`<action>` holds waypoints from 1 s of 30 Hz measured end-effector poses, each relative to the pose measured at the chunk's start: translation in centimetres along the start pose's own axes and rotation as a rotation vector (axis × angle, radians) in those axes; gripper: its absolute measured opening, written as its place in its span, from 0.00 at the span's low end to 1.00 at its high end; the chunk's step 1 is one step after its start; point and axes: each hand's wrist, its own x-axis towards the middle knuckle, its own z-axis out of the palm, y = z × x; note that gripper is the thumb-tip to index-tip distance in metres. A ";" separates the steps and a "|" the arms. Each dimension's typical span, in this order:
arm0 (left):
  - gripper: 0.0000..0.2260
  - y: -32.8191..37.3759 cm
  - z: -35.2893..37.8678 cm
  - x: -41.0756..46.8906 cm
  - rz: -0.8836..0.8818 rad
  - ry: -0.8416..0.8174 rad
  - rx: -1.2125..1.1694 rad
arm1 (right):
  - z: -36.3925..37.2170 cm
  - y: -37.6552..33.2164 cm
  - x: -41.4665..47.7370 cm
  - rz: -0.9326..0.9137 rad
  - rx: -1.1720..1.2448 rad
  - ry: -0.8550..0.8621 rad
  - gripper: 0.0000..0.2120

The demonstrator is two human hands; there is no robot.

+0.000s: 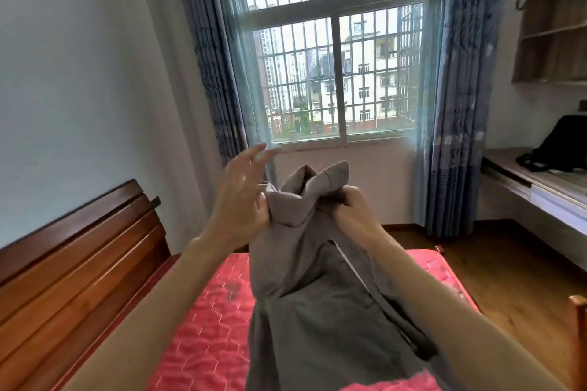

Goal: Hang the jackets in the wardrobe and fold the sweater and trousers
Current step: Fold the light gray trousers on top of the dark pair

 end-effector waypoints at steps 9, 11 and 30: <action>0.45 7.4 1.2 -0.3 0.069 -0.274 -0.074 | -1.9 -1.5 2.0 -0.010 -0.195 -0.045 0.13; 0.51 8.4 2.4 0.2 0.063 -0.328 0.038 | -2.2 -1.0 2.0 -0.032 -0.233 -0.056 0.06; 0.04 4.8 3.2 7.8 -0.293 -0.161 -0.086 | -2.5 -0.6 -2.9 -0.385 -0.893 0.033 0.41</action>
